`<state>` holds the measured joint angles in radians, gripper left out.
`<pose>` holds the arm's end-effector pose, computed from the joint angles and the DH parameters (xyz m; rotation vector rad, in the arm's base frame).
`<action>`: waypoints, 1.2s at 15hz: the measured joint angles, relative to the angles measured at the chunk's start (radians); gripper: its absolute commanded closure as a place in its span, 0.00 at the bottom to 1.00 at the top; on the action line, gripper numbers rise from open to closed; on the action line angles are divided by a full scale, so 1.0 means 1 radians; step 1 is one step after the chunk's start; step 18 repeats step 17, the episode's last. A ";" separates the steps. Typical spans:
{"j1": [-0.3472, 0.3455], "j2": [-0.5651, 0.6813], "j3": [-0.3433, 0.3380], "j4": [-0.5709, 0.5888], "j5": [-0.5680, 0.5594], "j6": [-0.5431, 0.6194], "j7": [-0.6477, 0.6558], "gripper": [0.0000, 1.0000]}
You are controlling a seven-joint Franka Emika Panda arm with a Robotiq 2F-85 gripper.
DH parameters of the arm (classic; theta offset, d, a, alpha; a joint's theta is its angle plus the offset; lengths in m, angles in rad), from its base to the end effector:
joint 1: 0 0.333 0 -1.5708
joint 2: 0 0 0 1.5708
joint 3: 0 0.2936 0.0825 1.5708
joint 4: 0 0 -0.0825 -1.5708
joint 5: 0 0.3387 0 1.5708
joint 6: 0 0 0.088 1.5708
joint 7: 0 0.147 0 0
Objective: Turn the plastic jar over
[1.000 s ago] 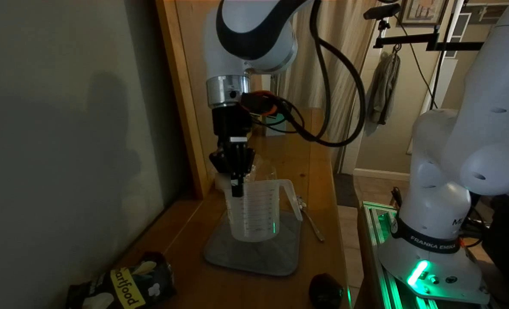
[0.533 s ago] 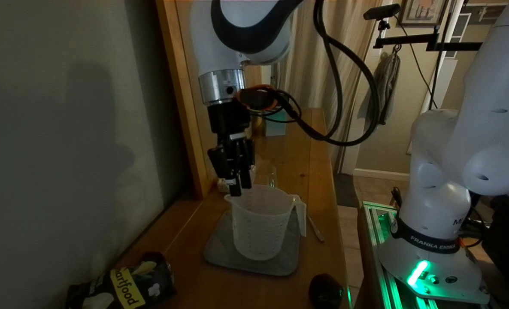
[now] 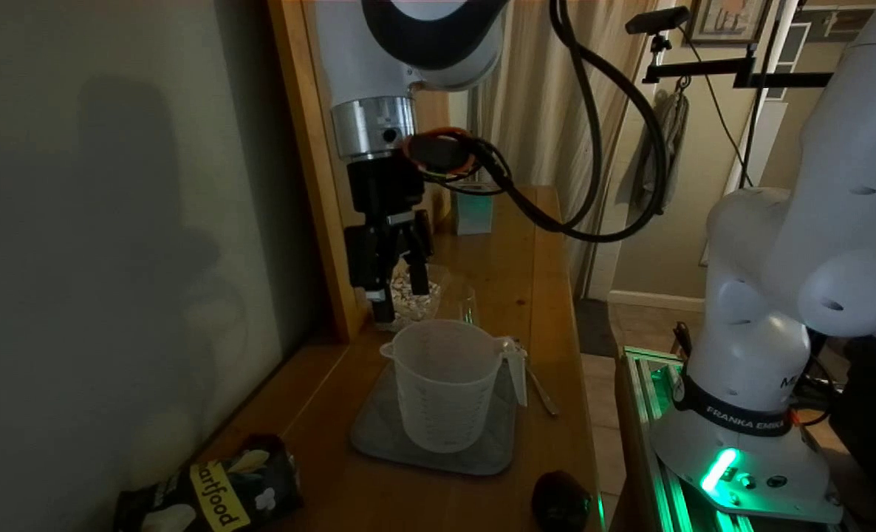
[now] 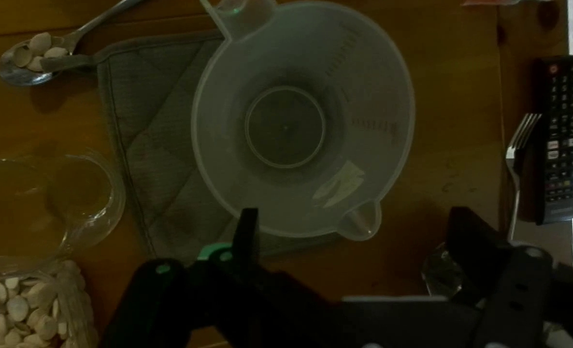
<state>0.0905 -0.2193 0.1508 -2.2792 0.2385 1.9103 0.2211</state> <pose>0.4027 0.1262 0.3936 -2.9791 0.1231 0.2814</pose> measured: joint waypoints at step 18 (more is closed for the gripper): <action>0.028 -0.128 0.065 0.057 -0.128 -0.121 0.042 0.00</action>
